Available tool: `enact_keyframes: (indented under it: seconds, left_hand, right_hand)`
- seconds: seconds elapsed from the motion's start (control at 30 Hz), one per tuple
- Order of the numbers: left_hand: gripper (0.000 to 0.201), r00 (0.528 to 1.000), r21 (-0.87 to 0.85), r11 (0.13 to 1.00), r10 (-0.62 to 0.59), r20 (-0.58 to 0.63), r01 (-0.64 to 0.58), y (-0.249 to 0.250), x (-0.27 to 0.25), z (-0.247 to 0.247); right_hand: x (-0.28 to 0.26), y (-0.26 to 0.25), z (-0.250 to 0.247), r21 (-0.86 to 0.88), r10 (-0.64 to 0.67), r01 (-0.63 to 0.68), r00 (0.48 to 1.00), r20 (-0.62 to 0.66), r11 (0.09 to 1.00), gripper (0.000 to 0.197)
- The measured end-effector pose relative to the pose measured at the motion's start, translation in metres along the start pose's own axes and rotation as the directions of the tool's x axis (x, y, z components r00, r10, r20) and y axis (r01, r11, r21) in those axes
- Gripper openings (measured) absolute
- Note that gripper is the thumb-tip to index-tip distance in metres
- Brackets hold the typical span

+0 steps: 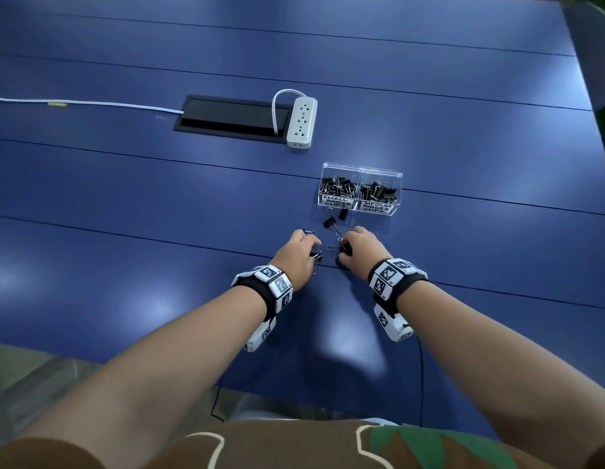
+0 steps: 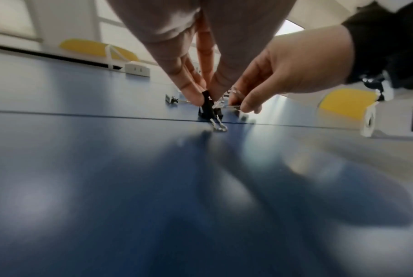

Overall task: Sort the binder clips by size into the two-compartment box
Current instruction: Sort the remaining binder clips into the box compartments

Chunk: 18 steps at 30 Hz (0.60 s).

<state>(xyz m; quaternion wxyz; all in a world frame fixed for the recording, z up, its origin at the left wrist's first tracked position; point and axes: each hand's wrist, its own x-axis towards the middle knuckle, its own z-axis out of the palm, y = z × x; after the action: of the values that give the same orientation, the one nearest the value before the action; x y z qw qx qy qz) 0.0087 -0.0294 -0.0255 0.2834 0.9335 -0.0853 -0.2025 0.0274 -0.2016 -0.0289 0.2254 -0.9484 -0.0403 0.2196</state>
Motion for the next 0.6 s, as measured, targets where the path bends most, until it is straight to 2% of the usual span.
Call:
enact_keyframes:
  seconds: [0.13,0.3,0.4,0.5,0.6]
  left_hand:
    - [0.036,0.998,0.073,0.997,-0.041,0.042,0.038,0.003,0.006,0.007]
    - [0.037,0.997,0.145,0.989,-0.03,0.071,0.02,0.002,0.005,0.013]
    - [0.033,0.996,0.176,0.984,-0.033,0.087,0.017,0.004,0.007,0.013]
    - [0.027,0.996,0.181,0.983,-0.047,0.08,0.032,0.006,0.01,0.011]
    - [0.016,0.997,0.156,0.988,-0.024,0.075,0.012,0.005,0.011,0.008]
  right_hand:
    - [-0.001,0.007,-0.031,0.102,0.007,0.01,0.986,-0.168,0.995,0.021]
    - [0.023,0.025,-0.083,0.125,0.08,-0.036,0.926,-0.368,0.992,0.018]
    - [0.039,0.034,-0.099,0.1,0.114,-0.083,0.923,-0.368,0.992,0.02]
    - [0.043,0.033,-0.101,0.056,0.13,-0.119,0.947,-0.294,0.991,0.036]
    - [0.036,0.021,-0.091,0.014,0.026,-0.022,0.92,-0.391,1.0,0.031]
